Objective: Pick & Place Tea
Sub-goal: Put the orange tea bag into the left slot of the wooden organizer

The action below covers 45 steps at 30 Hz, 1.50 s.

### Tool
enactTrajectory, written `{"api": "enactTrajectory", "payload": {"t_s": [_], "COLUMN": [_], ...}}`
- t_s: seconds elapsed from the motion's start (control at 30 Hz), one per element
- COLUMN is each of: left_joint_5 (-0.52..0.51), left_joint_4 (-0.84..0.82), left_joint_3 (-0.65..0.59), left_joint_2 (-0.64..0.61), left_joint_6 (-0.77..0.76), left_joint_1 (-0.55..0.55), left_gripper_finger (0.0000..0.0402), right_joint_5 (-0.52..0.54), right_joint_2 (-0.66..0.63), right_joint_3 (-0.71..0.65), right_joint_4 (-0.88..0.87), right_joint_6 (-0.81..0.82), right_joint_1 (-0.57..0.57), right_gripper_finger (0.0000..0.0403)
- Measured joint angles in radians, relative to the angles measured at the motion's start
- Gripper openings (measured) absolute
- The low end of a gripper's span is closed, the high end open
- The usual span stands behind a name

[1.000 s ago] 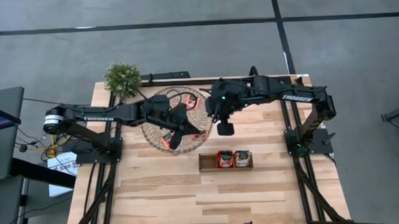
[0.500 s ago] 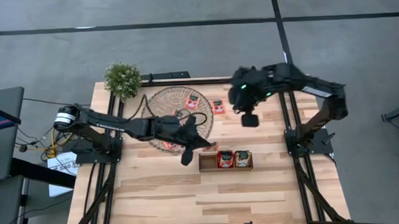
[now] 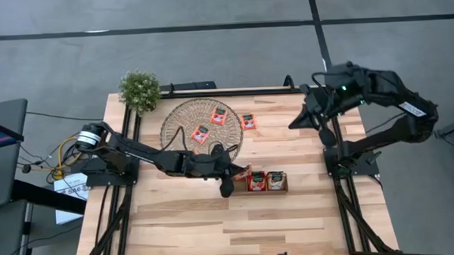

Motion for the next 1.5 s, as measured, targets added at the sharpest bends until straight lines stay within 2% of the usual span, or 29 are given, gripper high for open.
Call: {"api": "enactTrajectory", "payload": {"t_s": [0.23,0.43,0.67,0.9,1.5], "left_joint_5": [-0.016,-0.025,-0.041,-0.043,-0.039], "left_joint_4": [-0.112,-0.121,-0.078,-0.012,-0.007], "left_joint_3": [-0.001,-0.004,-0.049,-0.055,-0.055], "left_joint_2": [0.009,0.026,0.045,0.086,0.145], "left_joint_6": [-0.058,-0.071,-0.122,-0.099,-0.072], "left_joint_1": [-0.016,-0.034,-0.033,-0.033,-0.024], "left_gripper_finger": [0.0000,0.0000,0.0000,0.0000,0.0000], "right_joint_5": [0.002,0.004,0.006,0.009,0.009], "right_joint_2": [-0.177,-0.265,-0.277,-0.271,-0.269], "right_joint_3": [-0.299,-0.441,-0.455,-0.455,-0.455], "right_joint_4": [0.236,0.346,0.358,0.377,0.384], "right_joint_6": [0.128,0.203,0.219,0.211,0.219], "right_joint_1": [0.085,0.117,0.117,0.117,0.117], "right_gripper_finger": [0.0000,0.0000,0.0000,0.0000,0.0000]}}
